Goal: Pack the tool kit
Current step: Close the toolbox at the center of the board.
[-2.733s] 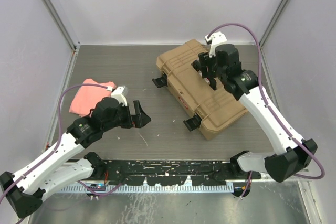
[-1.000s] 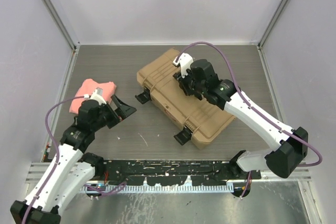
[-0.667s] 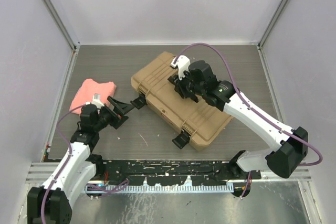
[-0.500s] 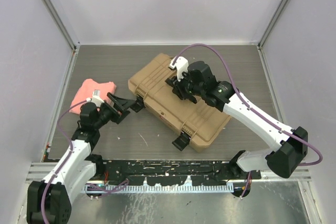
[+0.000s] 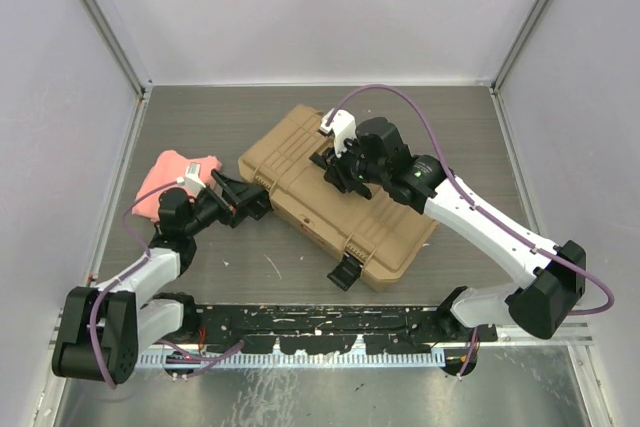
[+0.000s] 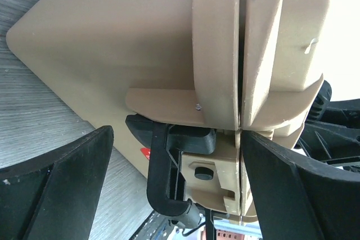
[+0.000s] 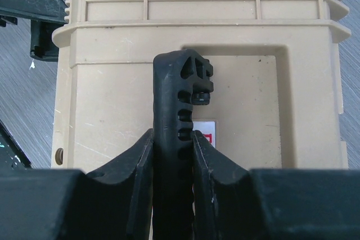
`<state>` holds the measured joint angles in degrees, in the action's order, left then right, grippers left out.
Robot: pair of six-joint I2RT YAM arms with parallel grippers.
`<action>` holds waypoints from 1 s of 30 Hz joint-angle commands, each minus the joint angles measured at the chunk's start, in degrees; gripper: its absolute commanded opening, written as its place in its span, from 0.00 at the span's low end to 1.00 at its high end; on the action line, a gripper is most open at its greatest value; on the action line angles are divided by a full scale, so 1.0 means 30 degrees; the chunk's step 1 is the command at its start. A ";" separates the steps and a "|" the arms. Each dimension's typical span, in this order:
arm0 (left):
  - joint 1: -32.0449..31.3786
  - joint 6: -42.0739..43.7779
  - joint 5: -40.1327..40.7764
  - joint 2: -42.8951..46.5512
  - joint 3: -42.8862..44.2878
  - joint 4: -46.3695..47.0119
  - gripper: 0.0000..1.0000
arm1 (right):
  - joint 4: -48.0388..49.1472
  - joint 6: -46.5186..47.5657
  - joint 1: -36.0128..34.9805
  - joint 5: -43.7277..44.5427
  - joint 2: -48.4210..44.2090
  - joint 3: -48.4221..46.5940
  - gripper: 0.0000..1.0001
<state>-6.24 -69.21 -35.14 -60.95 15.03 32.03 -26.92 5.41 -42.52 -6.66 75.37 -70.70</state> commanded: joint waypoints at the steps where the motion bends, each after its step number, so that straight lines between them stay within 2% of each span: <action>1: -0.0033 0.0077 -0.0343 -0.0624 0.0188 0.3282 0.98 | 0.0582 -0.1173 -0.0881 -0.2739 -0.0003 -0.0114 0.24; 11: -0.0005 0.0859 -0.1665 -0.0760 -0.0116 0.5026 0.98 | 0.0782 -0.1803 -0.0863 -0.1761 -0.0024 -0.0279 0.25; 24: 0.0952 0.1134 -0.4325 -0.3772 0.0050 0.9069 0.98 | 0.2828 -0.4299 -0.0855 -0.0457 -0.0626 -0.0232 0.25; 30: 0.1171 0.1836 -0.4658 -0.4699 -0.0196 0.9637 0.98 | 0.2873 -0.4477 -0.0858 -0.0446 -0.0632 -0.0276 0.25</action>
<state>-2.92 -65.93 -46.46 -73.12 13.67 53.87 -26.17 -2.02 -43.18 -4.10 75.35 -70.70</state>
